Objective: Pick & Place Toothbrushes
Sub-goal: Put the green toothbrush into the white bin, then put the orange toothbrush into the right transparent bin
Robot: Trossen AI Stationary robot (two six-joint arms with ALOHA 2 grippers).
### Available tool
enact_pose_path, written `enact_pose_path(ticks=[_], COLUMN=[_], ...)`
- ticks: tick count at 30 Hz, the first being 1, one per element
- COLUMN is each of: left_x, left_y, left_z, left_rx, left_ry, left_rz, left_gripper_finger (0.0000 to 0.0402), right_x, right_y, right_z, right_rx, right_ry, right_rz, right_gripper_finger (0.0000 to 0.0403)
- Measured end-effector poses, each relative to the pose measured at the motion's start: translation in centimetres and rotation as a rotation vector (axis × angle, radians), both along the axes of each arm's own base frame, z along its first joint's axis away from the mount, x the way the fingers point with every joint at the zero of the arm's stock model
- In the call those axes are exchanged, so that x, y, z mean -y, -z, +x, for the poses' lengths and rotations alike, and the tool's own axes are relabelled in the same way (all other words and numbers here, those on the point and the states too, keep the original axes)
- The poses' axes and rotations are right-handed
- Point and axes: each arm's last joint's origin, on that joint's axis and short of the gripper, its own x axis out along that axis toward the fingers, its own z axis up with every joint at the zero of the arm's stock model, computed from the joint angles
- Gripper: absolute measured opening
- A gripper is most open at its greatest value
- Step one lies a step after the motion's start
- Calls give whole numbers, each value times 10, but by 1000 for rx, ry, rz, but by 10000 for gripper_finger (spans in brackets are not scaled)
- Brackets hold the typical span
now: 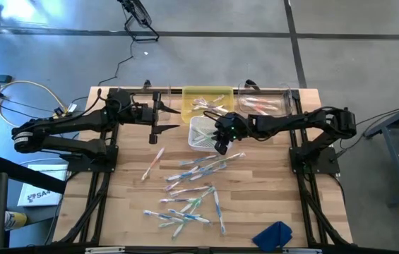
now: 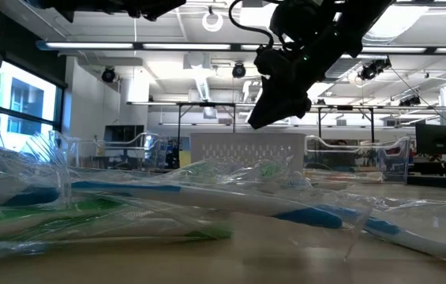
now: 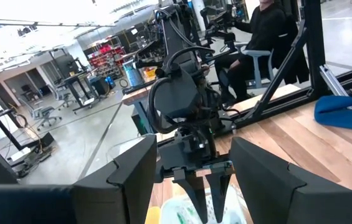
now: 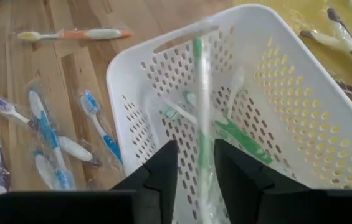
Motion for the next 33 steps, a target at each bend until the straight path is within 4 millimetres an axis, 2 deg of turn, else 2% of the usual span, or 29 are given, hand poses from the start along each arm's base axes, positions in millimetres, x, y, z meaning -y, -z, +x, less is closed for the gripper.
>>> enact_pose_path(ticks=[8,23,26,31,33], left_x=[0,0,0,-1,-1], left_y=[0,3,4,3,3], left_z=[0,1,1,1,1], left_rx=[0,-26,-37,-29,-31], left_ry=[0,0,-2,-26,-34], left_rz=[0,-6,15,19,16], left_gripper_finger=[200,200,200,200,200], right_x=[0,-9,-13,-24,-29], right_y=[-10,-79,-87,-91,-91], right_z=[3,-30,-34,-36,-35], right_rx=[83,319,352,355,351], right_ry=[-30,-163,-185,-233,-240], right_rz=[-45,-130,-155,-220,-241], right_gripper_finger=[107,94,77,13,7])
